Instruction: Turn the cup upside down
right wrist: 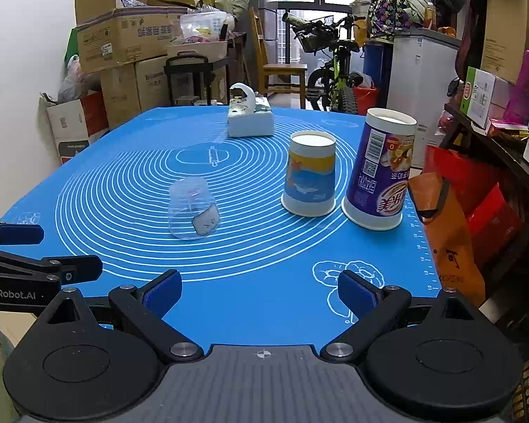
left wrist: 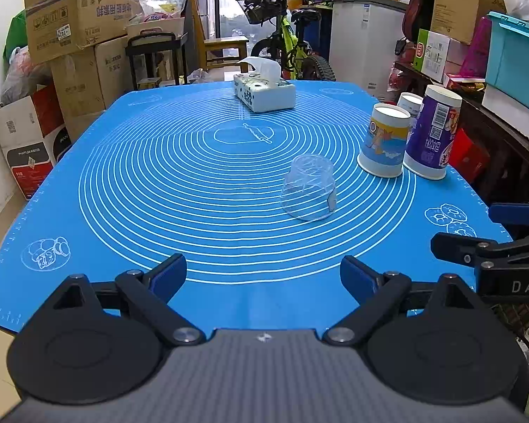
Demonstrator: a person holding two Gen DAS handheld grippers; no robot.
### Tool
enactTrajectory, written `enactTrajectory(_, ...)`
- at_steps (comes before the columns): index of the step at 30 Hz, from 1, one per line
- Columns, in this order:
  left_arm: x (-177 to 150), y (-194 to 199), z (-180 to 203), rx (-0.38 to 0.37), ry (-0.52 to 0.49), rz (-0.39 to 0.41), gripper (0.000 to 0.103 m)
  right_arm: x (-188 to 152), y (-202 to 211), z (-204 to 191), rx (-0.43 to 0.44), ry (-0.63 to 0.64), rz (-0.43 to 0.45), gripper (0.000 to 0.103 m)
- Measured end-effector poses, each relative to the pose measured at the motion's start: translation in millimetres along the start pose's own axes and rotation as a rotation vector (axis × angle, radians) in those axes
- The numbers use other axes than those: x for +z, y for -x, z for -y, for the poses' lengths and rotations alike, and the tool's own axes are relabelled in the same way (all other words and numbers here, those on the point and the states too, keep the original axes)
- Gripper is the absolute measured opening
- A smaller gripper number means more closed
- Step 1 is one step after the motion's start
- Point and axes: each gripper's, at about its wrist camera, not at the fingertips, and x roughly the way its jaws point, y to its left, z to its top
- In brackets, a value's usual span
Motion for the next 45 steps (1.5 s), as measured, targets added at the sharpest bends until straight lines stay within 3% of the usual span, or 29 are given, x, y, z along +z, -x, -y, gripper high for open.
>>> enactTrajectory(45, -3.7, -5.2, 6.0, 0.013, -0.023, -0.021, 0.093, -5.0, -2.6, 4.1, -0.003, -0.011, -0.014, 0.095)
